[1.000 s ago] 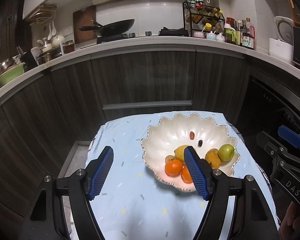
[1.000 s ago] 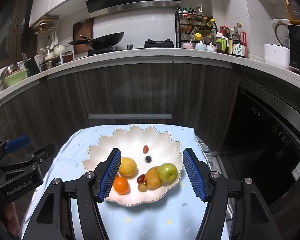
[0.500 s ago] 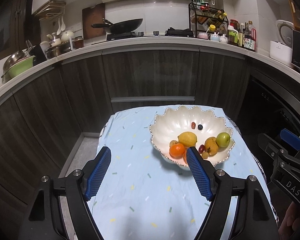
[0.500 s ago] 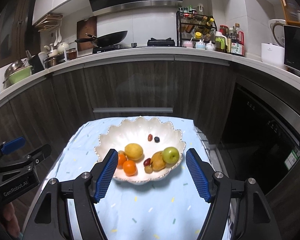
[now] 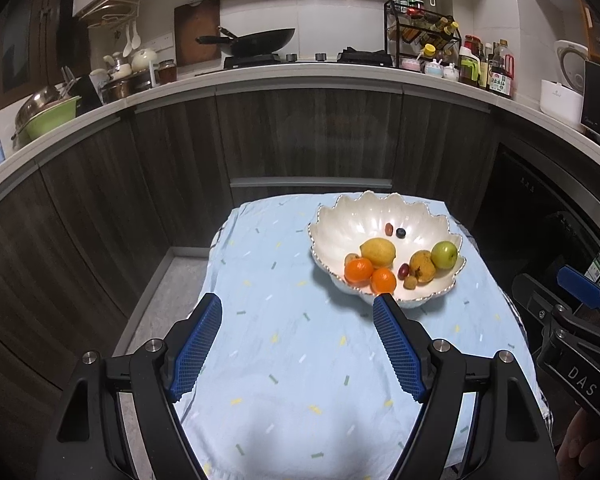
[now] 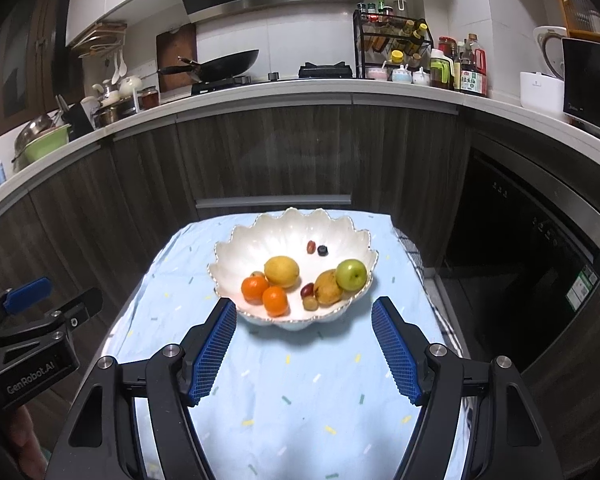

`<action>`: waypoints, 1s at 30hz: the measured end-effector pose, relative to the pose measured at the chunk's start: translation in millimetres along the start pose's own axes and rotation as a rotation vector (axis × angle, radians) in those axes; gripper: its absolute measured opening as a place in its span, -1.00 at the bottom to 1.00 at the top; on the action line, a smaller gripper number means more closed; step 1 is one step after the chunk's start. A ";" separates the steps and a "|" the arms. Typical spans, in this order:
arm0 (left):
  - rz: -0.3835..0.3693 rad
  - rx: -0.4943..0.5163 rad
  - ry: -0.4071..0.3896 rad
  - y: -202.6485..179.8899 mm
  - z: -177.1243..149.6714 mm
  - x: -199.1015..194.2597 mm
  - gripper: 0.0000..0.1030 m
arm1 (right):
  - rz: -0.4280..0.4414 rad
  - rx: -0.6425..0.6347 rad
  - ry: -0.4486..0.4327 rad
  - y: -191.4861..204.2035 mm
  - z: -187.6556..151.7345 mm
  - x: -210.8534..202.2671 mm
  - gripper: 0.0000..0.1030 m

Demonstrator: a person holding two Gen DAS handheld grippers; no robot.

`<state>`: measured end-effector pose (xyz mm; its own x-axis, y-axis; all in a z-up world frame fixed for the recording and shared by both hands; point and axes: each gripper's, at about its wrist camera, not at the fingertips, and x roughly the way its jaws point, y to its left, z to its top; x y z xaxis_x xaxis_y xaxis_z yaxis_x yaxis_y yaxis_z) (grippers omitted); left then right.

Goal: Organize fruits

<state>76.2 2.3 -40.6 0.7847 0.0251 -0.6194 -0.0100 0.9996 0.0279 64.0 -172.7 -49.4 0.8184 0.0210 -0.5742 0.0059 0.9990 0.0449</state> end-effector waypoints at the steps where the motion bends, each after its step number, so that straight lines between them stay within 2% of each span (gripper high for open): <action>1: 0.001 0.000 0.001 0.3 -2.0 -1.5 0.51 | -0.001 0.001 0.002 0.2 -2.0 -1.4 0.38; 10: -0.007 -0.010 0.024 2.5 -18.2 -9.1 0.51 | -0.009 -0.001 0.013 0.8 -14.9 -10.2 0.38; 30: -0.014 -0.012 0.018 1.1 -21.5 -17.6 0.51 | -0.016 -0.001 0.003 -2.7 -20.0 -18.2 0.38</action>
<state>49.0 3.3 -46.6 0.7735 0.0116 -0.6337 -0.0071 0.9999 0.0097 37.6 -175.0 -55.4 0.8168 0.0052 -0.5770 0.0183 0.9992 0.0349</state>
